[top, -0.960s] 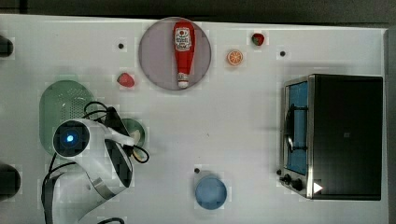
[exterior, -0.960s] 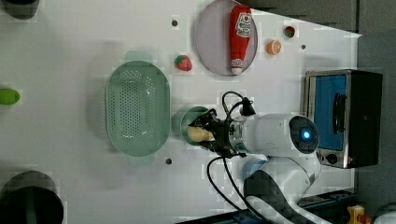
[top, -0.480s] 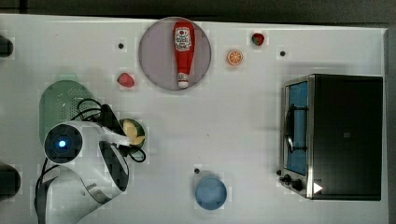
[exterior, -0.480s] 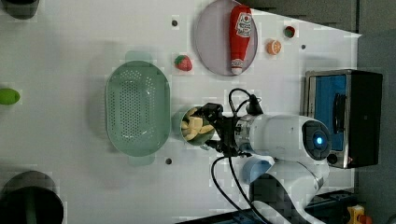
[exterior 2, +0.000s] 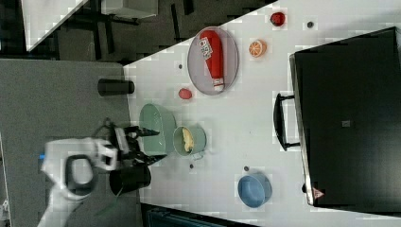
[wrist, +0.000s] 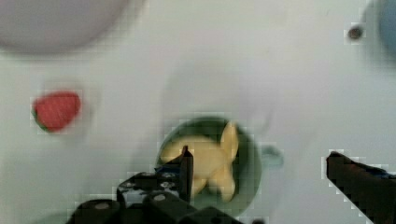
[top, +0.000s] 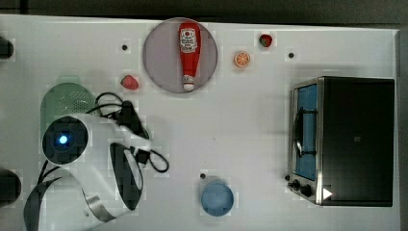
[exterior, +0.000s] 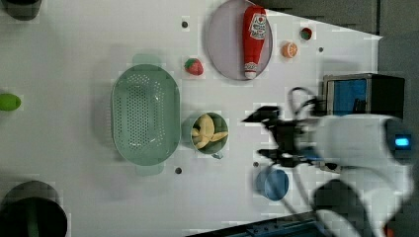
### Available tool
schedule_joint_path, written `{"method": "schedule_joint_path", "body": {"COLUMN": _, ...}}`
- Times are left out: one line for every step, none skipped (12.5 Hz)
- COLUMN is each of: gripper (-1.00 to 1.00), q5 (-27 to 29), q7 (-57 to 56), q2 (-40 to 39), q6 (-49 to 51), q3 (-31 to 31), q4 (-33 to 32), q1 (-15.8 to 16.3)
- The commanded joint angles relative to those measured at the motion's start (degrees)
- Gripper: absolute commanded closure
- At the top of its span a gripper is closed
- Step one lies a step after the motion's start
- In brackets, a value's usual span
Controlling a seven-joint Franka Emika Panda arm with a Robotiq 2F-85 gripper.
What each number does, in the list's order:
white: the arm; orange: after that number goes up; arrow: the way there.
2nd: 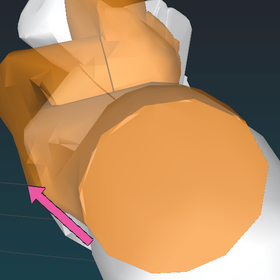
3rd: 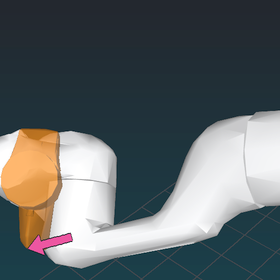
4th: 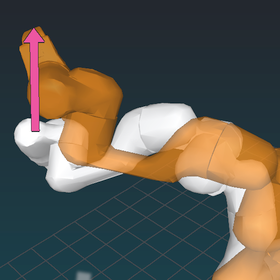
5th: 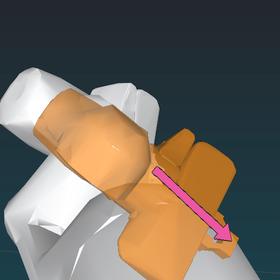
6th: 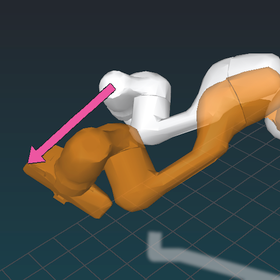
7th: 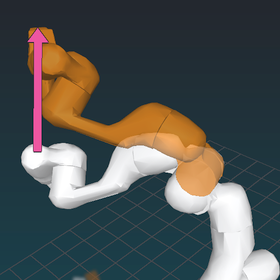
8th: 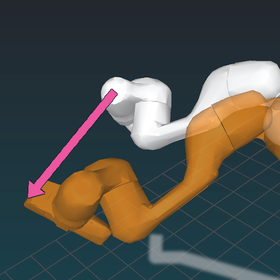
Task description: Pick Banana and place it in mug.
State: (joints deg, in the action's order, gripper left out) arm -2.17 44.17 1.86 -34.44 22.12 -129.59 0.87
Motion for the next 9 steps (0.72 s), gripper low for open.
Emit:
{"method": "schedule_joint_path", "body": {"gripper": -1.00, "q5": -0.4, "q7": -15.8, "q2": 7.2, "q6": 6.1, "q3": -8.4, "q4": 6.3, "q1": -1.9}}
{"method": "schedule_joint_path", "body": {"gripper": -1.00, "q5": -0.4, "q7": -20.1, "q2": 8.2, "q6": 8.4, "q3": -11.1, "q4": 8.0, "q1": -2.1}}
{"method": "schedule_joint_path", "body": {"gripper": -1.00, "q5": -0.4, "q7": -24.5, "q2": 8.9, "q6": 10.5, "q3": -13.7, "q4": 9.8, "q1": -2.2}}
{"method": "schedule_joint_path", "body": {"gripper": -1.00, "q5": -0.4, "q7": -28.1, "q2": 9.4, "q6": 12.4, "q3": -16.2, "q4": 11.6, "q1": -2.2}}
{"method": "schedule_joint_path", "body": {"gripper": -1.00, "q5": -0.4, "q7": -31.1, "q2": 9.6, "q6": 14.1, "q3": -18.4, "q4": 13.4, "q1": -2.3}}
{"method": "schedule_joint_path", "body": {"gripper": -1.00, "q5": -0.5, "q7": -33.5, "q2": 9.6, "q6": 15.8, "q3": -20.4, "q4": 15.4, "q1": -2.3}}
{"method": "schedule_joint_path", "body": {"gripper": -1.00, "q5": -0.4, "q7": -36.1, "q2": 9.6, "q6": 18.2, "q3": -22.1, "q4": 17.0, "q1": -2.3}}
{"method": "schedule_joint_path", "body": {"gripper": -1.00, "q5": -0.4, "q7": -38.4, "q2": 9.6, "q6": 20.7, "q3": -23.3, "q4": 18.4, "q1": -2.3}}
{"method": "schedule_joint_path", "body": {"gripper": -1.00, "q5": -0.4, "q7": -40.6, "q2": 9.6, "q6": 23.7, "q3": -24.0, "q4": 19.4, "q1": -2.3}}
